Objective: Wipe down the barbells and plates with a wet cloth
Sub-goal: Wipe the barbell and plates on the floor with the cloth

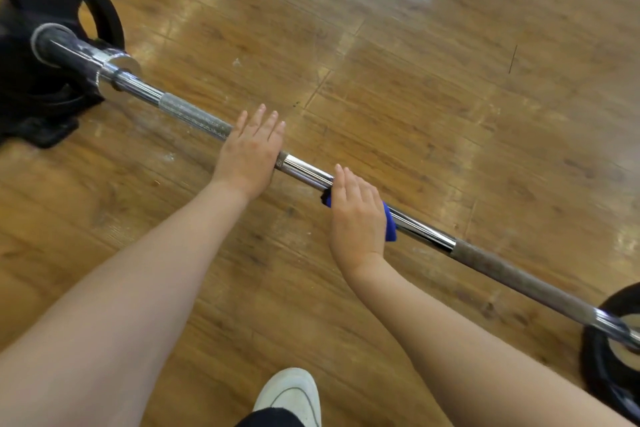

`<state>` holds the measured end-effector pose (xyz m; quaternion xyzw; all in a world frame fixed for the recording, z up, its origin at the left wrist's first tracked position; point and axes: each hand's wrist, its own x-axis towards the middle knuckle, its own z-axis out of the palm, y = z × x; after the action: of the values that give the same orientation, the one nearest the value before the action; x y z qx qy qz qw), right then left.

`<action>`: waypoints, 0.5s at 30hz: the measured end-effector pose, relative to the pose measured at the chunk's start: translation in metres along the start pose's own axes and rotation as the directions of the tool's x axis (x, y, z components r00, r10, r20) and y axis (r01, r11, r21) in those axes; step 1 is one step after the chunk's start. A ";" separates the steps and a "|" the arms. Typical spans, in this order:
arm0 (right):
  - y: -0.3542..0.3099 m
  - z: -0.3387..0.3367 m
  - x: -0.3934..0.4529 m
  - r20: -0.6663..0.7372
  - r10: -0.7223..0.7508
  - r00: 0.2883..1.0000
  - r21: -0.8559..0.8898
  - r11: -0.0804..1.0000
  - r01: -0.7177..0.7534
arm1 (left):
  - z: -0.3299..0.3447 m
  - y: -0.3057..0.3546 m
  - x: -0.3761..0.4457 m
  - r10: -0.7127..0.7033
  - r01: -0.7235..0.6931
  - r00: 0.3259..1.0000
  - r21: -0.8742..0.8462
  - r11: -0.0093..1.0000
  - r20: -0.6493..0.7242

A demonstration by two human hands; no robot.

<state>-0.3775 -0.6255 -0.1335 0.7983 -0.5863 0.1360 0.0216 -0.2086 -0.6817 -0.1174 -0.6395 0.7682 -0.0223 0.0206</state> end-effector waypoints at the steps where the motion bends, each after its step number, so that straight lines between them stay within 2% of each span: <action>1: -0.009 0.002 0.009 0.026 -0.027 0.999 -0.013 1.000 0.027 | 0.000 0.000 0.001 0.010 -0.010 1.000 -0.007 1.000 -0.001; 3: -0.029 0.003 0.029 0.105 -0.093 0.990 -0.062 0.993 0.100 | 0.001 0.000 0.000 0.010 -0.011 1.000 -0.023 1.000 -0.006; 7: -0.040 -0.003 0.042 0.224 -0.067 0.972 -0.066 0.994 0.084 | 0.001 0.006 -0.006 -0.057 0.056 0.998 -0.044 0.997 -0.023; 11: -0.005 -0.007 0.014 0.182 -0.107 0.978 -0.169 0.976 0.138 | 0.007 0.019 -0.013 -0.075 0.068 0.993 -0.080 0.995 -0.095; 15: 0.031 -0.017 -0.006 0.120 -0.073 0.990 -0.127 0.988 0.089 | 0.016 0.049 -0.023 0.082 -0.110 0.971 -0.116 0.987 -0.223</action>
<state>-0.4114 -0.6263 -0.1223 0.8248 -0.5614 0.0496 0.0463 -0.2511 -0.6504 -0.1359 -0.5951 0.7959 -0.0420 -0.1036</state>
